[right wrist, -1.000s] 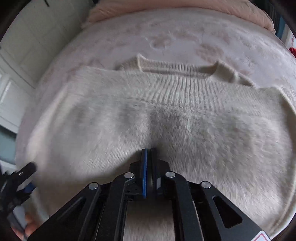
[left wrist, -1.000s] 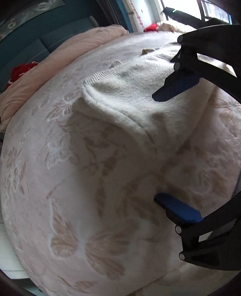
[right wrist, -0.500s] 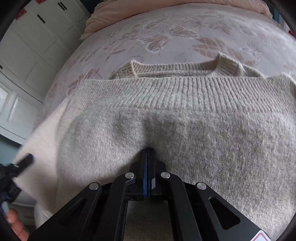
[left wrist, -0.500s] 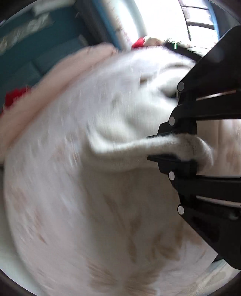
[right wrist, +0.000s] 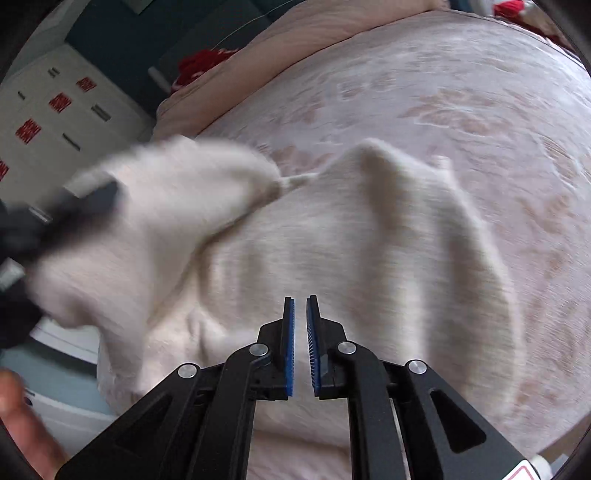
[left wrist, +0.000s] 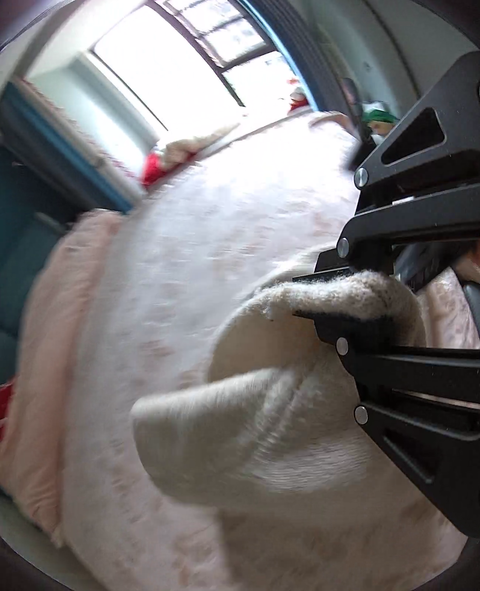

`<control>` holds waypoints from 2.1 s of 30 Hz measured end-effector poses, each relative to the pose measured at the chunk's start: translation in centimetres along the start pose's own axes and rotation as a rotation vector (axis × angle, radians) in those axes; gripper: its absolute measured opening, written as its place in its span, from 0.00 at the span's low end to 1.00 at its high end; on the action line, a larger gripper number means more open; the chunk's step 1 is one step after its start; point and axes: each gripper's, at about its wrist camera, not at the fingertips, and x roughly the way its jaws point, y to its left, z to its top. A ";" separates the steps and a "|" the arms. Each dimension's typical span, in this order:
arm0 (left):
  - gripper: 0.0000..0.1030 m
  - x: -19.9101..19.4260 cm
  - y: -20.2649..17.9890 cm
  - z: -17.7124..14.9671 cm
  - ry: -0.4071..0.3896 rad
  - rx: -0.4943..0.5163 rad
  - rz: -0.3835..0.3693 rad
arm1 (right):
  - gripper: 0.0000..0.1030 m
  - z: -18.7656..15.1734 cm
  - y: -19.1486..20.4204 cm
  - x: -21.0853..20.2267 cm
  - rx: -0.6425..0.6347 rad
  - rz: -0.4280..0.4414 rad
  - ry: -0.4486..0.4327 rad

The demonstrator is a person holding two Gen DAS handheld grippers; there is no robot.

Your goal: Fold small clothes

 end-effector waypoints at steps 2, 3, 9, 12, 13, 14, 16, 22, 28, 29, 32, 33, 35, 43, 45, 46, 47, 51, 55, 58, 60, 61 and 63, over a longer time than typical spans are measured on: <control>0.13 2.8 -0.5 -1.9 0.065 0.029 0.040 | 0.22 -0.2 -1.7 -1.4 0.030 -0.003 -0.012; 0.15 3.9 -0.2 -3.1 0.100 0.042 0.057 | 0.31 -0.2 -2.3 -2.0 0.038 0.004 -0.016; 0.59 -3.5 3.0 -9.8 -0.016 0.136 0.076 | 0.66 0.5 -1.3 -2.7 0.030 0.157 0.022; 0.82 -6.4 5.8 -10.8 -0.087 0.177 0.211 | 0.71 1.0 -0.3 -0.4 0.072 0.245 0.100; 0.82 -6.6 7.0 -11.4 -0.082 0.200 0.260 | 0.71 1.0 0.2 0.6 0.081 0.238 0.131; 0.82 -6.5 7.9 -11.7 -0.071 0.204 0.298 | 0.71 1.0 0.9 1.6 0.079 0.229 0.159; 0.82 -6.1 9.7 -12.3 -0.067 0.186 0.334 | 0.72 0.9 2.6 2.6 0.064 0.229 0.191; 0.82 -1.9 11.5 -10.9 -0.049 0.139 0.381 | 0.75 1.6 8.5 5.8 -0.073 0.087 0.288; 0.39 0.6 13.2 -10.2 0.027 0.083 0.361 | 0.19 3.0 13.1 7.4 -0.211 0.003 0.305; 0.31 0.6 13.7 -10.0 0.039 0.049 0.341 | 0.18 4.1 13.3 6.0 -0.219 0.042 0.256; 0.14 -1.2 13.9 -9.0 -0.001 -0.020 0.292 | 0.17 6.3 13.2 -0.7 -0.214 0.148 0.083; 0.14 -1.6 13.6 -8.8 -0.014 -0.016 0.273 | 0.17 6.6 12.3 -2.9 -0.206 0.164 0.037; 0.14 -2.0 12.2 -8.5 -0.035 0.031 0.249 | 0.17 6.4 8.9 -6.4 -0.178 0.146 -0.026; 0.14 2.9 10.4 -9.8 0.055 0.052 0.301 | 0.19 0.2 -8.6 -1.3 0.105 0.005 0.073; 0.14 3.0 9.9 -9.9 0.051 0.079 0.334 | 0.21 0.3 -9.1 -1.6 0.143 0.053 0.053; 0.14 3.0 9.8 -10.0 0.052 0.092 0.343 | 0.23 0.5 -8.7 -1.8 0.124 0.056 0.050; 0.15 3.1 9.9 -10.0 0.058 0.098 0.350 | 0.25 0.5 -8.4 -2.0 0.105 0.049 0.049; 0.17 1.1 9.0 -10.1 0.062 0.150 0.344 | 0.44 -0.5 -7.8 -4.8 0.049 -0.012 -0.003; 0.28 -4.0 6.5 -10.7 0.009 0.235 0.282 | 0.51 -0.8 -8.3 -9.1 0.053 -0.021 -0.086; 0.54 -6.0 4.2 -9.0 -0.088 0.227 0.222 | 0.51 2.7 -7.7 -8.5 0.085 0.082 -0.069; 0.61 -5.3 3.3 -7.2 -0.115 0.218 0.196 | 0.51 5.1 -6.3 -6.7 0.064 0.117 -0.045; 0.61 -4.0 2.7 -6.2 -0.114 0.217 0.198 | 0.52 6.2 -5.7 -5.5 0.049 0.116 -0.025; 0.60 -1.1 2.4 -5.2 -0.069 0.219 0.214 | 0.55 8.1 -4.8 -2.4 0.042 0.077 0.021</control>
